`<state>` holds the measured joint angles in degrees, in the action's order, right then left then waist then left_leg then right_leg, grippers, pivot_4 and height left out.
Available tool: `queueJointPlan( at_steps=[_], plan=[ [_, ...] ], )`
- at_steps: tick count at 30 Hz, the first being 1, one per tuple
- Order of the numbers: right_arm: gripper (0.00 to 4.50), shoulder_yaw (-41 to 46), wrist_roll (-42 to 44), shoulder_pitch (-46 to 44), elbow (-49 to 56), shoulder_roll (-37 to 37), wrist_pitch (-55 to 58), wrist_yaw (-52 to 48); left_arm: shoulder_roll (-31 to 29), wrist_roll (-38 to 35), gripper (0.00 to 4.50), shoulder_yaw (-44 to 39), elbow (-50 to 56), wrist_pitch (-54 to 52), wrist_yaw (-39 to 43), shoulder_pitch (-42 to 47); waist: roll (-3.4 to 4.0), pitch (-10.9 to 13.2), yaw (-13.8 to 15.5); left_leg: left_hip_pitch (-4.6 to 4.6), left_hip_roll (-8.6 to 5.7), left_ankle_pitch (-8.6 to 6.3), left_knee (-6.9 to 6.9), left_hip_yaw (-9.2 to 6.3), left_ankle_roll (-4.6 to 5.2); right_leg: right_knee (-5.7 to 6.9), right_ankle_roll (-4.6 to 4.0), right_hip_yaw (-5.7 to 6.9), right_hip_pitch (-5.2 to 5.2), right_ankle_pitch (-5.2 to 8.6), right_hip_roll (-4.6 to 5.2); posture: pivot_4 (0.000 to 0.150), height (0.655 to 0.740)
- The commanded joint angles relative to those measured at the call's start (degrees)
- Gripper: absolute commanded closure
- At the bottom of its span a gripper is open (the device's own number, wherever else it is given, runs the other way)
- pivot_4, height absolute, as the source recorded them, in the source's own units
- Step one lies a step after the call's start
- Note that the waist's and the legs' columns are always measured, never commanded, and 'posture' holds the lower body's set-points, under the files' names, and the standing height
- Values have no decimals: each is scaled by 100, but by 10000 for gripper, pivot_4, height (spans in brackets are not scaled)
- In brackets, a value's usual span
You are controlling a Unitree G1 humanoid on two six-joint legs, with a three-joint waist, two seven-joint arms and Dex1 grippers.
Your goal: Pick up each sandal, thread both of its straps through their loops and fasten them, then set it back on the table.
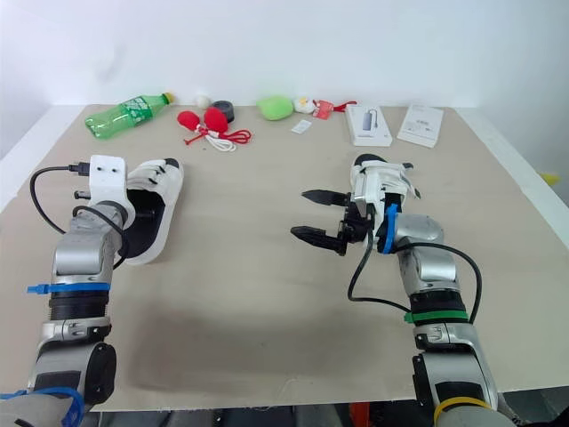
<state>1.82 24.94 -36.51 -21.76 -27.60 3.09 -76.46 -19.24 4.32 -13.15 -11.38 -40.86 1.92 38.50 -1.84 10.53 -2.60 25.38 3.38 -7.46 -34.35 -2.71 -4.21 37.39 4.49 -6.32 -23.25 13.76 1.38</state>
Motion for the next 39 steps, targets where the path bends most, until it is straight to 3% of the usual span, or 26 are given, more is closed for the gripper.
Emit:
queueJointPlan(
  at_steps=[1, 7, 11, 13, 17, 26, 31, 35, 39],
  plan=[
    [0, 50, 31, -167, -44, -13, -111, -117, -183, 4, 44603, 115, -340, 559, 41, 357, 0, 0, -8, 0, 0, 0, 1, 0, 0, 0, 0, 0, 0, 0, 0, 1500, 7400],
    [0, 76, -13, -143, -144, -54, -201, -187, -279, -57, 44603, 336, -928, 1009, 286, 611, 0, 0, -9, 0, 0, 0, 5, -1, 0, -1, 2, 0, -2, 2, 0, 1500, 7400],
    [0, 81, -21, -50, -93, -75, -212, -197, -264, -102, 29167, 341, -1086, 1126, 208, 715, 0, 0, -9, 0, 0, 0, 9, -2, 0, -1, 1, 1, -2, 4, -1, 1500, 7400],
    [0, 90, -24, -11, -72, -85, -209, -199, -233, -172, 19219, 323, -1057, 1099, 213, 739, 0, 0, -9, 0, 0, 0, 9, -2, 0, -1, 0, 0, -2, 4, 0, 1500, 7400],
    [0, 122, -15, 61, -30, -121, -188, -181, -160, -450, 739, 260, -52, 641, 372, 429, 0, 0, -9, 1, 0, 0, 9, -1, 0, 0, 0, 1, -2, 4, 0, 1500, 7400],
    [0, 145, 3, 114, -93, -276, -178, -280, -965, -721, 198, 241, 2419, -295, 1249, -1000, 1, 0, -40, -4, 0, 0, 16, -3, -1, 4, -3, -1, -3, 8, 0, 1500, 7400],
    [0, 103, -15, 77, -161, -298, -181, -371, -1676, -973, 198, 131, 3001, 188, 2138, -1955, 1, 0, -56, -20, 2, 0, 14, 4, -1, 4, -11, -3, 4, 7, 1, 1500, 7400],
    [0, 63, -2, 39, -215, -349, -166, -596, -1581, -2405, 198, -354, 3701, 479, 3445, -2743, 1, 0, -18, -18, 4, 0, 12, 12, 0, 2, -37, -3, 6, 22, 9, 1500, 7400],
    [0, -80, -38, 12, -324, -534, -249, -1223, -1995, -2885, 198, -198, 4007, 924, 4601, -3391, 1, 0, -19, -17, 5, 0, 12, 15, -1, 1, -41, -3, 3, 25, 9, 1500, 7400]
  ],
)
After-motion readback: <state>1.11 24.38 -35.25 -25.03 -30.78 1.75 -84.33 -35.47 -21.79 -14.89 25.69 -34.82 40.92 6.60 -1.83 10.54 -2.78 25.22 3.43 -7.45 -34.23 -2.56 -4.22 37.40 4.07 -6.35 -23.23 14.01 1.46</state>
